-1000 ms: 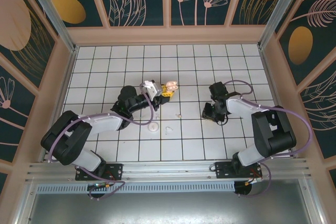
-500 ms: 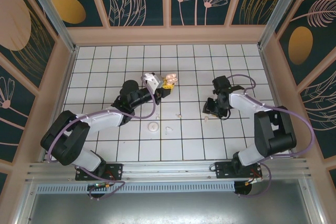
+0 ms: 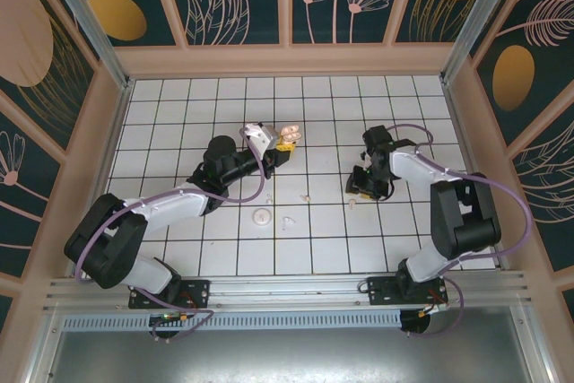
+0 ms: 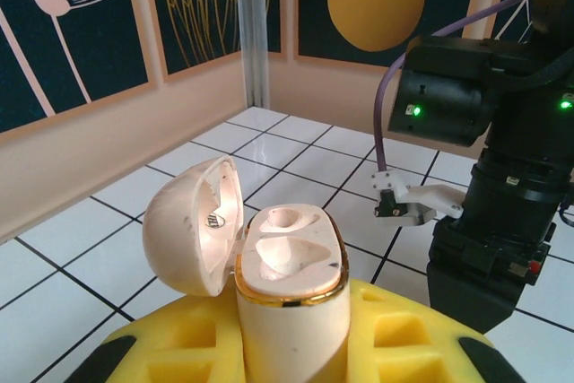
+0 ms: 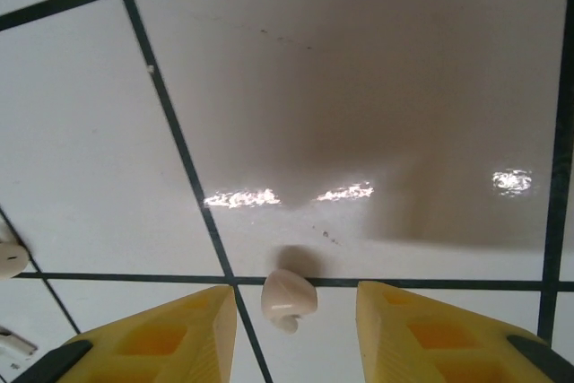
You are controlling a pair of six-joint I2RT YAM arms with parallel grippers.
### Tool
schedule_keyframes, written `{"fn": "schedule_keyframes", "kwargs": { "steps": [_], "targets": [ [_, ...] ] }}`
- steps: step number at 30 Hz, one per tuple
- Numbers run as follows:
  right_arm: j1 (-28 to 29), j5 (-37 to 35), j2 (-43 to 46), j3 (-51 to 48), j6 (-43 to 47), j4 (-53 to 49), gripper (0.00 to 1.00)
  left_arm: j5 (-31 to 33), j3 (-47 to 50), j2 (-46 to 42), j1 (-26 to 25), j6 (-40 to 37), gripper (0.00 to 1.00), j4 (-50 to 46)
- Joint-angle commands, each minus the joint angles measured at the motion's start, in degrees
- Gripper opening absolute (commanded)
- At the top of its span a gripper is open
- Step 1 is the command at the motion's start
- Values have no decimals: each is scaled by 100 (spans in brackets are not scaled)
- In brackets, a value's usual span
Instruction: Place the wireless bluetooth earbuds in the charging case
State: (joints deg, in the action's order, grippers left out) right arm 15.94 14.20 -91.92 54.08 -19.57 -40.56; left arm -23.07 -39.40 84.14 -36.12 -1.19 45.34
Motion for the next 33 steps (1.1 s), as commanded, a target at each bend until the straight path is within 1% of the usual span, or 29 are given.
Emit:
{"fn": "schedule_keyframes", "kwargs": {
  "steps": [1, 4, 8, 17, 25, 30, 33],
  "targets": [
    [64, 0, -137, 177, 131, -270, 42, 46, -78, -82, -11, 124, 15, 178],
    [109, 100, -144, 151, 52, -282, 42, 19, -118, -56, -14, 116, 15, 50],
    [179, -12, -183, 107, -37, -315, 42, 2, -110, -4, -11, 78, 15, 3],
    [412, -22, -272, 17, -108, -305, 38, -40, 70, -60, -9, 253, 15, 95],
    [422, -119, -281, -70, -204, -252, 34, -56, 117, -77, -14, 244, 15, 107],
    [418, -198, -389, -52, -214, -225, 37, -118, 30, 30, -12, 234, 15, 80],
    [417, -204, -459, -30, -196, -234, 35, -151, -22, 105, -11, 268, 15, 72]
  ]
}}
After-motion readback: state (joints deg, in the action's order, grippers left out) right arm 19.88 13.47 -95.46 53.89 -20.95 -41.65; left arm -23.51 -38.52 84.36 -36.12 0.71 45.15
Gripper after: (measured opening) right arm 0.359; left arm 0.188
